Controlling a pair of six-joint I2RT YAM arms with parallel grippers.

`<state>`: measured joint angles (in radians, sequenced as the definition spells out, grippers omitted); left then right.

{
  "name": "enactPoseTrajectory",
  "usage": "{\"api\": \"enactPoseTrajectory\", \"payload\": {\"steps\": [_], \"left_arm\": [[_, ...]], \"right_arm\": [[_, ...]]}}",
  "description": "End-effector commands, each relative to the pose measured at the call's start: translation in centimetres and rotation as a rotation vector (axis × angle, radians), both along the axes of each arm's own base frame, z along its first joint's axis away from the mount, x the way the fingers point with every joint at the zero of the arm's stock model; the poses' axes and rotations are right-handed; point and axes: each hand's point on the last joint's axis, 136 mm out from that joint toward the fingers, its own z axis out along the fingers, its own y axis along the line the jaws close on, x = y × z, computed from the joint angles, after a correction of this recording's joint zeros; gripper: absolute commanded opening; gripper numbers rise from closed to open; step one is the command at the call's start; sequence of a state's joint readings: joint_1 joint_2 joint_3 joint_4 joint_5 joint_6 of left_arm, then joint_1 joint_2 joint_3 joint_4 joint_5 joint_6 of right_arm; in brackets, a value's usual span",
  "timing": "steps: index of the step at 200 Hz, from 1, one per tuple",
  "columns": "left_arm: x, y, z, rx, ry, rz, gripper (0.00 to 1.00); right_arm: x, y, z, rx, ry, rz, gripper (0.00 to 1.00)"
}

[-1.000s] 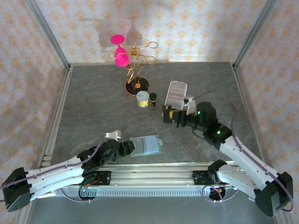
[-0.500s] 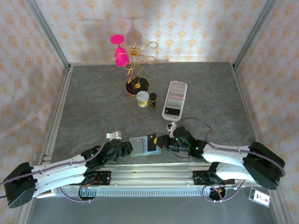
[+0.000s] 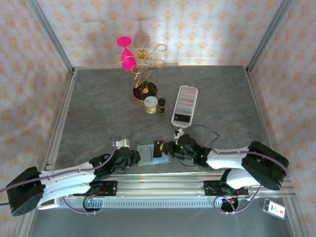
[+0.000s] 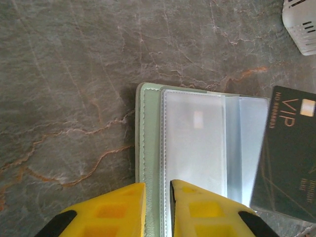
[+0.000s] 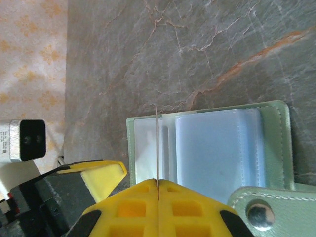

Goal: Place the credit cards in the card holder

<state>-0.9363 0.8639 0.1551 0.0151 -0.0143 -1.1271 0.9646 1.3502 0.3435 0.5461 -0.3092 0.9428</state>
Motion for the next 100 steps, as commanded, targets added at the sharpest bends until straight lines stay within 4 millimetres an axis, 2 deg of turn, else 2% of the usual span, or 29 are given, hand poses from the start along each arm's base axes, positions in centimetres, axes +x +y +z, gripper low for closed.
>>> {"api": "enactPoseTrajectory", "payload": {"steps": [1, 37, 69, 100], "left_arm": [[0.0, -0.1, -0.1, 0.006, -0.010, -0.008, 0.20], [-0.1, 0.0, -0.3, -0.005, -0.006, -0.001, 0.20], [-0.2, 0.2, -0.5, 0.000, -0.004, 0.001, 0.20], [-0.2, 0.1, -0.6, -0.002, -0.004, -0.002, 0.20]], "right_arm": [[1.0, 1.6, 1.5, 0.051, -0.035, -0.011, 0.00], [0.7, 2.3, 0.6, 0.035, -0.012, 0.018, 0.00], [0.8, 1.0, -0.5, -0.027, -0.013, -0.019, 0.00], [0.8, 0.3, -0.7, -0.042, -0.022, -0.032, 0.00]]}}
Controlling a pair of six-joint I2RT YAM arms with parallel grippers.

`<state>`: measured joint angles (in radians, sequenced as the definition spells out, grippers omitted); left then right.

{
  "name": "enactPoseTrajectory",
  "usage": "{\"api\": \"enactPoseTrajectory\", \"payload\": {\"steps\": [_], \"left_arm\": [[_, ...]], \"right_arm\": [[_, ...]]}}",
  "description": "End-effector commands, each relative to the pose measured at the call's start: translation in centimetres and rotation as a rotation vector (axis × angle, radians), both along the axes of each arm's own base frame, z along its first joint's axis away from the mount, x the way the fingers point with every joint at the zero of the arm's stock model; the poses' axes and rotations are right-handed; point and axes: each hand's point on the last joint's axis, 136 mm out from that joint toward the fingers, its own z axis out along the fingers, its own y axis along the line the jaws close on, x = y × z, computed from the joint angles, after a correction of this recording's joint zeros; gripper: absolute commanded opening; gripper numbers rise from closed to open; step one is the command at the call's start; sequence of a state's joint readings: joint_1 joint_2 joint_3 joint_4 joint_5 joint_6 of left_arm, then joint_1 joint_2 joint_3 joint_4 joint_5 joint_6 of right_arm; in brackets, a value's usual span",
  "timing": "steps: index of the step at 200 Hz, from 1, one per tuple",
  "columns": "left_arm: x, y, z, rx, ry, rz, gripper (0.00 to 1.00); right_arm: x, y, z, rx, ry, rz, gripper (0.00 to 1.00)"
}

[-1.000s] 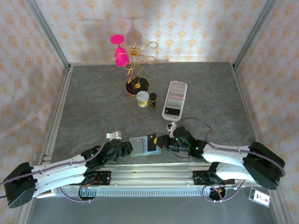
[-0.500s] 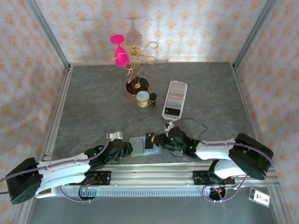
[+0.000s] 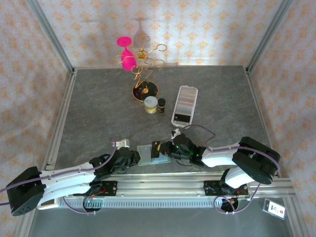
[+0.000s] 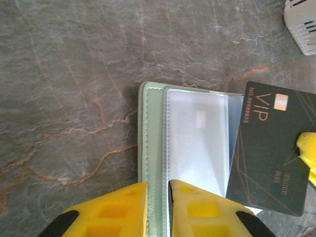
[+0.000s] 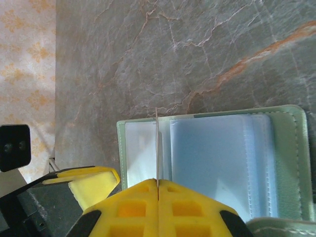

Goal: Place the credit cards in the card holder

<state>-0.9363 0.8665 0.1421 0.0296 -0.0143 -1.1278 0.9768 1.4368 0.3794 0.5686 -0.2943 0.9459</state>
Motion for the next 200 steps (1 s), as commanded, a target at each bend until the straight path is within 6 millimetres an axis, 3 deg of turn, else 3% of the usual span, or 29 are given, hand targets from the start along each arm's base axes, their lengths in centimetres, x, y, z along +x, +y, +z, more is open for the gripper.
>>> {"api": "enactPoseTrajectory", "payload": {"steps": [1, 200], "left_arm": [[-0.1, 0.0, -0.3, -0.003, -0.005, -0.002, 0.20], [-0.3, -0.3, -0.7, -0.005, 0.008, -0.019, 0.18]], "right_arm": [[0.4, -0.6, 0.4, -0.015, -0.035, -0.030, 0.00], [-1.7, 0.0, -1.6, -0.039, 0.026, 0.051, 0.00]]}}
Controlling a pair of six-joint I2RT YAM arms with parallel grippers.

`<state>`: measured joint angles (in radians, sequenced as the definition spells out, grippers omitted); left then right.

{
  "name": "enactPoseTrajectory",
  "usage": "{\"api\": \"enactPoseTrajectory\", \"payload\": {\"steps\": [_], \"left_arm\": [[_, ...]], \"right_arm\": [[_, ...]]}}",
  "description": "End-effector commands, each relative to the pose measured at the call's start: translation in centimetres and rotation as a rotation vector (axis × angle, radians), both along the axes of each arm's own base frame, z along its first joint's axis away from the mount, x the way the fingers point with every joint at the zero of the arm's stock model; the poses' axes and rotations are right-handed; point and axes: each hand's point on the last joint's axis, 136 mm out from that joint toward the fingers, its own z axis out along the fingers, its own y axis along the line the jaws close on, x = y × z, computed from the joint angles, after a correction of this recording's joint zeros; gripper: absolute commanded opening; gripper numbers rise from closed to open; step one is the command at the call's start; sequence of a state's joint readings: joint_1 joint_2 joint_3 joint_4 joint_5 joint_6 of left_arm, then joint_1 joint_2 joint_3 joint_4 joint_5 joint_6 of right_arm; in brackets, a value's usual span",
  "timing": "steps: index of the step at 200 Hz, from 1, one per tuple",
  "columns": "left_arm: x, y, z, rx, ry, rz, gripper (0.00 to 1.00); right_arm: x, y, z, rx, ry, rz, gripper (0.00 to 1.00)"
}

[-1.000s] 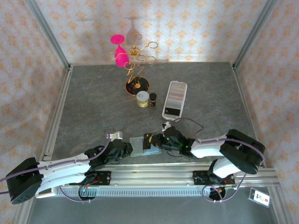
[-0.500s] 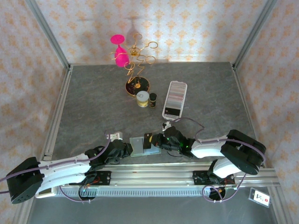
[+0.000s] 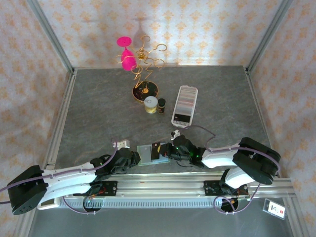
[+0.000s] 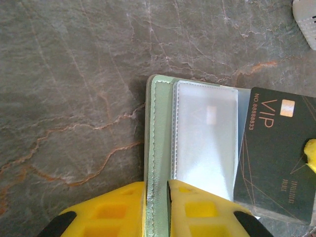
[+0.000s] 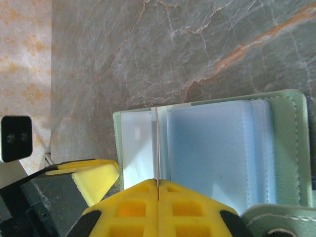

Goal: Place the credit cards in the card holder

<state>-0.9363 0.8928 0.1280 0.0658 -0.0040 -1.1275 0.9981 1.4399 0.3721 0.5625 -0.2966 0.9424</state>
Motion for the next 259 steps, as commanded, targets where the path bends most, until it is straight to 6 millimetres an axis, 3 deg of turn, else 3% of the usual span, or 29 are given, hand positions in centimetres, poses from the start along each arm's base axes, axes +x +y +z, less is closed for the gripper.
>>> {"api": "enactPoseTrajectory", "payload": {"steps": [1, 58, 199, 240, 259], "left_arm": [[-0.2, -0.2, -0.1, -0.003, 0.001, -0.012, 0.18], [-0.1, -0.3, -0.2, -0.003, 0.001, -0.016, 0.17], [-0.4, -0.3, -0.7, 0.000, 0.014, -0.025, 0.16], [-0.5, -0.3, -0.8, 0.001, 0.017, -0.028, 0.16], [-0.6, -0.3, -0.8, -0.001, 0.017, -0.031, 0.16]], "right_arm": [[-0.8, -0.1, -1.1, -0.024, 0.020, 0.025, 0.00], [-1.3, 0.7, -0.5, 0.019, 0.026, 0.050, 0.00], [-1.1, 2.0, -1.4, -0.007, 0.056, 0.077, 0.03], [-0.4, 1.4, -1.9, -0.104, 0.031, 0.068, 0.28], [0.0, 0.9, -2.2, -0.157, 0.020, 0.054, 0.28]]}}
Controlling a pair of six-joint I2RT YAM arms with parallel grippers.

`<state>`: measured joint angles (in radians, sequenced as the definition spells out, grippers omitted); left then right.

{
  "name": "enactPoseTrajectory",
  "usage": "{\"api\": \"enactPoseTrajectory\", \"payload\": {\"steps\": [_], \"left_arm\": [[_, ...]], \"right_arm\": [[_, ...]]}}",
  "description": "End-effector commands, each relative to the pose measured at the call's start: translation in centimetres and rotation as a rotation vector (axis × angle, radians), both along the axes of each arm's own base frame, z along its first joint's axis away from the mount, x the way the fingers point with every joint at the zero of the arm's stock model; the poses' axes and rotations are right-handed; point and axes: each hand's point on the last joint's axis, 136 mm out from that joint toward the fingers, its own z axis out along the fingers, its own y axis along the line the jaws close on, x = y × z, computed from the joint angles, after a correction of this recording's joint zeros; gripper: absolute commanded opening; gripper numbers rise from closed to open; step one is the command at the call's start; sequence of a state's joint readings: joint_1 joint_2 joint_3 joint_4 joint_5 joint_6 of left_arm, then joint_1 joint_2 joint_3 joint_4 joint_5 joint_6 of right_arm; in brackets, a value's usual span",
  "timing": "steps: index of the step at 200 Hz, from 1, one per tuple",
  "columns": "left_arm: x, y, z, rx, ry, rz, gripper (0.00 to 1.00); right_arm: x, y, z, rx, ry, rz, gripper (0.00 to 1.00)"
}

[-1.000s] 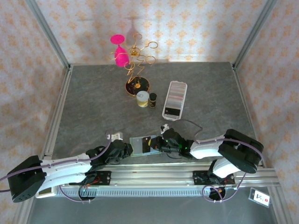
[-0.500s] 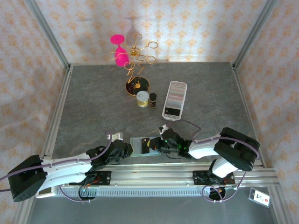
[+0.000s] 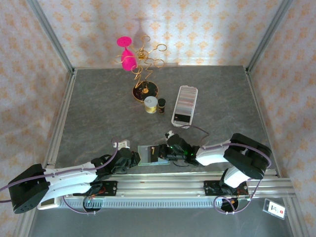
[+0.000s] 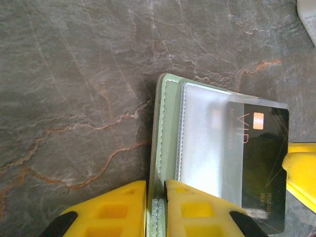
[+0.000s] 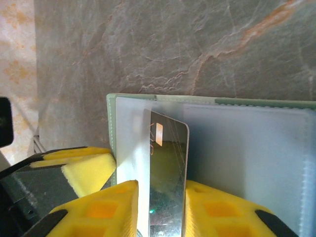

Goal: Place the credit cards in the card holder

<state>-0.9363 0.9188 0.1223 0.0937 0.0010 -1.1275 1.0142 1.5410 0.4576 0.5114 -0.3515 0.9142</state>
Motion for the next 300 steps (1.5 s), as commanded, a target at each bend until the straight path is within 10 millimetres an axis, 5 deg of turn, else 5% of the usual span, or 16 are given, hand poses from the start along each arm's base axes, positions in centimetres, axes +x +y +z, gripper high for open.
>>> {"api": "enactPoseTrajectory", "payload": {"steps": [1, 99, 141, 183, 223, 300], "left_arm": [[-0.6, -0.2, -0.4, -0.002, 0.012, -0.028, 0.16], [-0.6, -0.3, -0.4, -0.016, 0.005, -0.036, 0.15], [-0.8, -0.3, -0.7, -0.020, 0.010, -0.039, 0.15], [-0.8, -0.4, -0.6, -0.031, 0.007, -0.039, 0.15], [-0.8, -0.5, -0.6, -0.037, 0.009, -0.043, 0.14], [-0.9, -0.7, -0.4, -0.050, 0.006, -0.053, 0.14]], "right_arm": [[0.6, -1.0, -0.9, -0.112, -0.027, -0.020, 0.28], [0.4, 1.8, -0.9, -0.228, -0.061, 0.056, 0.30], [1.0, 0.4, -0.9, -0.304, -0.091, 0.022, 0.38], [0.7, 0.7, -1.1, -0.309, -0.078, 0.043, 0.21], [0.4, 1.7, -0.8, -0.306, -0.085, 0.065, 0.17], [0.5, 3.0, -0.3, -0.348, -0.121, 0.082, 0.29]]}}
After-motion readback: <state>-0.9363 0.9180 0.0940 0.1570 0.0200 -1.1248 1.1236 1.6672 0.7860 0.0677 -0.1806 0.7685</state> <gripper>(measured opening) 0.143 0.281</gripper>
